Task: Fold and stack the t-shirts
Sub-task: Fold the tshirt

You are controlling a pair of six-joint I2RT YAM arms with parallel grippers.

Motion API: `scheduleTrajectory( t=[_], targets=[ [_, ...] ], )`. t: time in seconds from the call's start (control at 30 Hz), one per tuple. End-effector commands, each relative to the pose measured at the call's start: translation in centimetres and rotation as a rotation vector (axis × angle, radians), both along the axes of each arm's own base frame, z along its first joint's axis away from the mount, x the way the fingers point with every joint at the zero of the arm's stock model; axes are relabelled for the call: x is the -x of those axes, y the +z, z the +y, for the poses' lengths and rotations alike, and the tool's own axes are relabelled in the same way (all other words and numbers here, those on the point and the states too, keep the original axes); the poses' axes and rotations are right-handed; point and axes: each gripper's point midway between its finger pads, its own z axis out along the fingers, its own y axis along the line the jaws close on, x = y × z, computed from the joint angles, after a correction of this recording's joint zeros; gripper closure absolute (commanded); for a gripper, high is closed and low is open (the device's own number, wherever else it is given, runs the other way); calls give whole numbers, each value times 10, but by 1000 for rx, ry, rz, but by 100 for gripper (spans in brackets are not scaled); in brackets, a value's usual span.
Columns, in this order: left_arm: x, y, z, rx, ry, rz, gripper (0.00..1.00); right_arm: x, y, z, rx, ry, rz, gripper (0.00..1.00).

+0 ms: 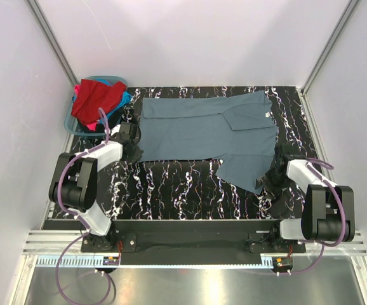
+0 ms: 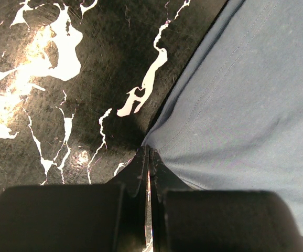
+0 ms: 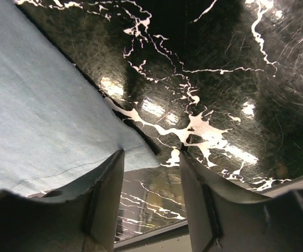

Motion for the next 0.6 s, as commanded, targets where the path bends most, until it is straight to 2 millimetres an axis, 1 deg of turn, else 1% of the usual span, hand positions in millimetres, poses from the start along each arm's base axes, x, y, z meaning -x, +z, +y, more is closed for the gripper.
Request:
scheduleTrajectory(
  t=[0.0,0.1,0.13,0.23,0.27,0.3,0.4,0.47,0.5,0.57],
  targets=[
    [-1,4,2,-6,4,-19,100,-8,-2,-1,10,23,-9,47],
    [-1,4,1,-2,7,-21,100,-8,-4,-2,19,31,-1,48],
    [-1,5,1,-1,9,-21,100,-8,-4,-3,20,30,1,55],
    [-3,6,1,0,12,-26,100,-8,-4,-3,18,27,4,69],
    [-2,6,1,0,13,-23,100,-8,-4,-3,20,25,-2,78],
    [-3,7,1,2,13,-26,100,-9,-2,-3,21,23,-10,84],
    [-4,10,0,5,9,-31,100,-13,3,-4,26,23,-32,96],
    [-6,13,-2,5,-4,-37,100,-15,5,-3,24,24,-40,98],
    [-7,15,-2,2,-13,-39,100,-20,10,-3,23,25,-57,100],
    [-11,25,-6,-3,-31,-58,100,-24,15,-3,22,25,-68,100]
  ],
)
